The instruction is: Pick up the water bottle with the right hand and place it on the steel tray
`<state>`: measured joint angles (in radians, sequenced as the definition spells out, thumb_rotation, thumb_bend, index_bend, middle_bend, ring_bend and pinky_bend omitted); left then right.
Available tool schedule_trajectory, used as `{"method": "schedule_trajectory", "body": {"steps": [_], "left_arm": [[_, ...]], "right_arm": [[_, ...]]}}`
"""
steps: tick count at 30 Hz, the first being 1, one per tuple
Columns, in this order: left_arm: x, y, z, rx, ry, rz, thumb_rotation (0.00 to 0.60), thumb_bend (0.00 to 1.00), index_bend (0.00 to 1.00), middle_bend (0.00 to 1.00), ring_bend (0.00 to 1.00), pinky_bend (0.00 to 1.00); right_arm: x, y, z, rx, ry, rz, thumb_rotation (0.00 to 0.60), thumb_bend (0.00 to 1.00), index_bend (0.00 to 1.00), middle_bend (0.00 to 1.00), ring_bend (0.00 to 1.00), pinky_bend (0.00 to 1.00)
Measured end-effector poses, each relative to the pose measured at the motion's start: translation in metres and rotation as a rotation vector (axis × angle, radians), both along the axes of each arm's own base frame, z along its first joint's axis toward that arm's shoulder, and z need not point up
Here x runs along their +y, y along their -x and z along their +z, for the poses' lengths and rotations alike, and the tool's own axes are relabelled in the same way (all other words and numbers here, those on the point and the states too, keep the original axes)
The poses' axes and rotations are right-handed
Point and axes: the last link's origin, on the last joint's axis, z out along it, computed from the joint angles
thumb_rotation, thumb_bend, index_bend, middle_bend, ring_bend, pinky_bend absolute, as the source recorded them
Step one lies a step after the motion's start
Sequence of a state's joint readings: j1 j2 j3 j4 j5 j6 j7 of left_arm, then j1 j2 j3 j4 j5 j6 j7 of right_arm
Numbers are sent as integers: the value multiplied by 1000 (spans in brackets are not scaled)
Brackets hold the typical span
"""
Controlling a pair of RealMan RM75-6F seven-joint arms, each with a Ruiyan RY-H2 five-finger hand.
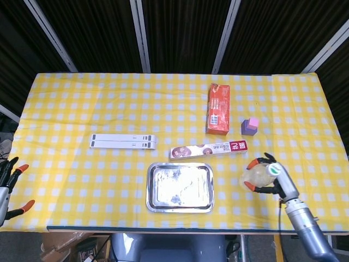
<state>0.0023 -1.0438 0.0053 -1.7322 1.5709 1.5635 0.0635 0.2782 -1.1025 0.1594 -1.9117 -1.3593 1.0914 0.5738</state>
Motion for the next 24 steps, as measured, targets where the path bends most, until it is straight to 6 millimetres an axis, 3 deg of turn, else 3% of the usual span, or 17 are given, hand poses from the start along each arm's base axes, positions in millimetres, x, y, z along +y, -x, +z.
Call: {"method": "schedule_trajectory", "body": {"steps": [14,19,24], "left_arm": [[3,3,5,-19,10,-4,600,202,154,0,0,0],[3,4,5,-21,13,-7,600,202,154,0,0,0],[4,4,5,-24,13,-3,600,202,154,0,0,0]], "right_arm": [[7,-113,-116,-80,-133,139,600,821,801,607,283,0],[7,-136,-146,-75,-99,114,600,821,801,607,283,0],[0,-136,-159,-49,-56,82,600,821,801,607,284,0]]}}
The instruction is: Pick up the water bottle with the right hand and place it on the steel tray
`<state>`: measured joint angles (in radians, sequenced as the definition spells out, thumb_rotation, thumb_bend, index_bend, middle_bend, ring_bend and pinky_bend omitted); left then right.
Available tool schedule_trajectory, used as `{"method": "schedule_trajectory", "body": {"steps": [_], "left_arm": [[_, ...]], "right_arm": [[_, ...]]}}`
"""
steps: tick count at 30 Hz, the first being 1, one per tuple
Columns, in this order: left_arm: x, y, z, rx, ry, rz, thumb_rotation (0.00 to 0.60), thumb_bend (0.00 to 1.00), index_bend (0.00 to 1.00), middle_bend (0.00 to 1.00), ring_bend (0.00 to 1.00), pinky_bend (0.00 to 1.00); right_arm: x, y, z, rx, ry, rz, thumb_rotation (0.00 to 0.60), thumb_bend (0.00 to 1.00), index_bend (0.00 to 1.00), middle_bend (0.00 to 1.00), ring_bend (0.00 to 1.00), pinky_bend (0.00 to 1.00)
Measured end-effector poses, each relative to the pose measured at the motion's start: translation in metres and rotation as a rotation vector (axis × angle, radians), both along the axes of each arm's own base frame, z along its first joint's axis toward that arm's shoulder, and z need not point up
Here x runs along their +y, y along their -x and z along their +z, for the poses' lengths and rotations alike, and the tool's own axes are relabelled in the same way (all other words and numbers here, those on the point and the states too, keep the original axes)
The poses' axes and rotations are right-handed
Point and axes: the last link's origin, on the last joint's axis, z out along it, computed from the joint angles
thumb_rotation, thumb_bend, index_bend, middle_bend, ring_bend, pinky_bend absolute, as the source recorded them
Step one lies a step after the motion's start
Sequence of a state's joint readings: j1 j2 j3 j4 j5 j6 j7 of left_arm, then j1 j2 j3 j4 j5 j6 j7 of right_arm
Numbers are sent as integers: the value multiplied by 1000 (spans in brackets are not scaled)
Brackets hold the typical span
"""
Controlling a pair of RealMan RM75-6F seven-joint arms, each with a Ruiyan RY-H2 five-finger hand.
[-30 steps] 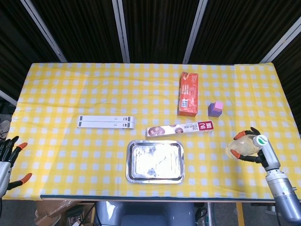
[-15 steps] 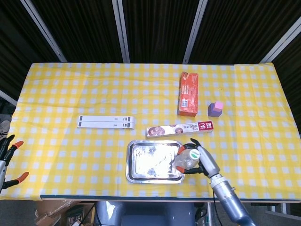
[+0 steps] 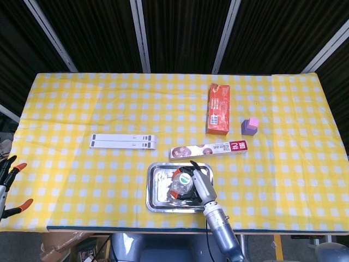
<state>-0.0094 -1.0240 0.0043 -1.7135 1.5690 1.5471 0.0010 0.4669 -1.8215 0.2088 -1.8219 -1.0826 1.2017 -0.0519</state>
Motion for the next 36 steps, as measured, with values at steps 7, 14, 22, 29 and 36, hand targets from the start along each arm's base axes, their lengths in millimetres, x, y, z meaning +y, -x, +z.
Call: {"method": "schedule_trajectory", "body": {"steps": [7,14,22,29,36], "left_arm": [[0,0,-1,1,5,-1,600,202,154,0,0,0],[0,0,0,0,2,-1,600,202,154,0,0,0],[0,0,0,3,2,1,600,202,154,0,0,0],[0,-1,-2,8,5,0,600,202,153,0,0,0],[0,0,0,6,-5,6,600,202,153,0,0,0]], "right_arm": [[2,5,-5,5,2,-3,600,821,801,607,284,0],[4,10,-12,6,-18,-13,600,821,801,607,284,0],[8,12,-18,3,-78,19,600,287,404,391,139,0],[10,16,-14,-30,-184,53,600,40,0,40,0,0],[7,26,-4,-73,-191,28,600,40,0,4,0,0]]}}
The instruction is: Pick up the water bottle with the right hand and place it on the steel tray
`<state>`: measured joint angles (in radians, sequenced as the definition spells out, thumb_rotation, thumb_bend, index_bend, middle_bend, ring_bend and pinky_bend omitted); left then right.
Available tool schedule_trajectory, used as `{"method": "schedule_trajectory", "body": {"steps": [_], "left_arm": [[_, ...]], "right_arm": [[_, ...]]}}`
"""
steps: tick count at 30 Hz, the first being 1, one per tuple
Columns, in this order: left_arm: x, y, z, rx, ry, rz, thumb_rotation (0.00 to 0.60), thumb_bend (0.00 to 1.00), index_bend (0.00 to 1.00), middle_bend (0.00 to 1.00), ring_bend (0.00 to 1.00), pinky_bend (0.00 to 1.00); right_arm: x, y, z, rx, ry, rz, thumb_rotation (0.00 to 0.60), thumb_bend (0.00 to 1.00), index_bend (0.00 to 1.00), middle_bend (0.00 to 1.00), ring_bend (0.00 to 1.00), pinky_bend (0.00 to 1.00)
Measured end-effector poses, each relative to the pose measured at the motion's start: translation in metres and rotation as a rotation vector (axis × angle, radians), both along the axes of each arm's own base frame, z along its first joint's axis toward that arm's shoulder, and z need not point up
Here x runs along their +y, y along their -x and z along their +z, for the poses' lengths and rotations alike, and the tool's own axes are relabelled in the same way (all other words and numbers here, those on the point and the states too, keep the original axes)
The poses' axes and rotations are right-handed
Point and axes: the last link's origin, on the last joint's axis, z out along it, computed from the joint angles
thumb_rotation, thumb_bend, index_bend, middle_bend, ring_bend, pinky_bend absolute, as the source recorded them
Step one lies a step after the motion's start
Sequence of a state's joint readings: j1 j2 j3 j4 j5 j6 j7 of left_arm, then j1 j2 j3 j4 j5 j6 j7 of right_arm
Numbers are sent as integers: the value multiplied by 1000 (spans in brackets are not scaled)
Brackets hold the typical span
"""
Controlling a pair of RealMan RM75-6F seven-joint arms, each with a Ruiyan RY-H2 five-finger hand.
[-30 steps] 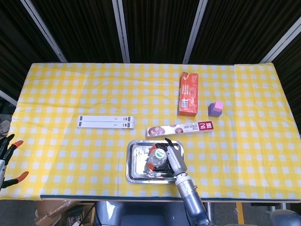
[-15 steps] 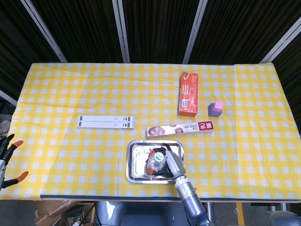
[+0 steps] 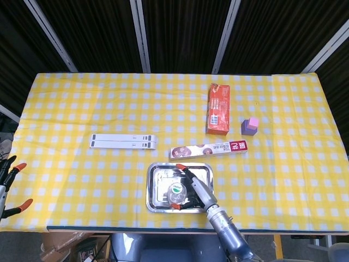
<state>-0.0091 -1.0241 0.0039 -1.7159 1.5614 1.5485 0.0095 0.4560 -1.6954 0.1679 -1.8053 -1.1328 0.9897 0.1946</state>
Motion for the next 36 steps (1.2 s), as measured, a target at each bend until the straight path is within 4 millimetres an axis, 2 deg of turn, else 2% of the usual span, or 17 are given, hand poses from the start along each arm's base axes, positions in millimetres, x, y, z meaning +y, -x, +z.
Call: {"method": "schedule_trajectory", "body": {"steps": [5,8,13,17,21,25,28,36], "left_arm": [[0,0,0,0,0,0,600,202,153,0,0,0],[1,1,-1,4,1,3,600,202,153,0,0,0],[-1,-2,-2,7,3,-4,600,202,153,0,0,0],[-3,-3,-4,14,-3,-3,600,202,153,0,0,0],[-4,-3,-4,17,-5,0,600,202,154,0,0,0],[-4,-2,-4,19,-10,6,600,202,154,0,0,0],[-4,-2,-4,19,-12,10,600,202,154,0,0,0],[-2,-2,-7,31,-3,8,600,202,154,0,0,0]], "right_arm": [[-3,23,22,38,14,7,600,35,0,1,0,0],[-2,45,44,96,24,23,600,30,0,1,0,0],[6,88,97,206,19,57,600,27,0,1,0,0],[21,128,145,309,-34,69,600,27,0,1,0,0],[29,149,178,360,-36,64,600,27,0,1,0,0],[27,161,185,387,65,52,600,27,0,2,0,0],[23,169,184,479,199,86,600,27,0,2,0,0],[27,200,184,1037,561,141,600,26,2,2,0,0]]}}
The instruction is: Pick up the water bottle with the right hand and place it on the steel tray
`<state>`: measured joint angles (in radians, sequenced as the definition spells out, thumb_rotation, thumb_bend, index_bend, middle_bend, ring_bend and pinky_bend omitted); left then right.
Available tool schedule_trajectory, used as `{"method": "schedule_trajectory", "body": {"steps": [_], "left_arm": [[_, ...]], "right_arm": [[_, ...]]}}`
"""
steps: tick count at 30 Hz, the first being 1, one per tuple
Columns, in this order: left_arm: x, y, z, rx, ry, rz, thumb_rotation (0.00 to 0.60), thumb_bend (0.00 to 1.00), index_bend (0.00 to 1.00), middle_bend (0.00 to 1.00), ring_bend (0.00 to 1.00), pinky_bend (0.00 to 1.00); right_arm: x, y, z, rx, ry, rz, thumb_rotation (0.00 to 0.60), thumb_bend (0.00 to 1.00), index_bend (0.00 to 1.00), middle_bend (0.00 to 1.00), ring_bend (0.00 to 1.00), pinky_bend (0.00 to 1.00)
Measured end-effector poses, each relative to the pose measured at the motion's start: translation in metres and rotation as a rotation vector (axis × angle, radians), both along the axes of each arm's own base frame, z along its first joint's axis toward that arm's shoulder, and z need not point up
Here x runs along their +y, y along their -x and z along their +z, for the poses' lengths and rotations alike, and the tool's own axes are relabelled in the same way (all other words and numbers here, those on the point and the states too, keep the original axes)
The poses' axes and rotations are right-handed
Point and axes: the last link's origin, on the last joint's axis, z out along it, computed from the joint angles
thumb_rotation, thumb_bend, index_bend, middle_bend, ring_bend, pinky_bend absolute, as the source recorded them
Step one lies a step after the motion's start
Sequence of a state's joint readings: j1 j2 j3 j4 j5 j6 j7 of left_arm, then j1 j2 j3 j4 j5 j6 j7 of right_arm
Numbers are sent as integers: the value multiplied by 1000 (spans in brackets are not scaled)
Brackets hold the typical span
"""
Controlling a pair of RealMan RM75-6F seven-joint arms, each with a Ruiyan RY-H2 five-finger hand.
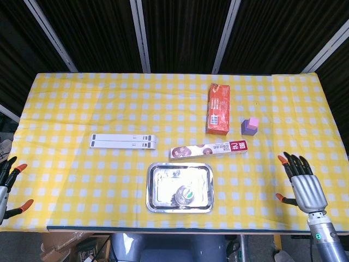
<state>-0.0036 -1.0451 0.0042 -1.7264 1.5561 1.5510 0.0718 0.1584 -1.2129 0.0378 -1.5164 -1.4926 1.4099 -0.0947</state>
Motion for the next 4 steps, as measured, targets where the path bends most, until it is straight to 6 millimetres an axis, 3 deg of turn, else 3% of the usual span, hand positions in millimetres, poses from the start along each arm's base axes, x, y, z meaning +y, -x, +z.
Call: {"method": "schedule_trajectory", "body": {"steps": [4], "left_arm": [[2,0,-3,10,11,-4,600,202,154,0,0,0]], "right_arm": [[10,10,2,123,124,-49,600,27,12,1,0,0]]}}
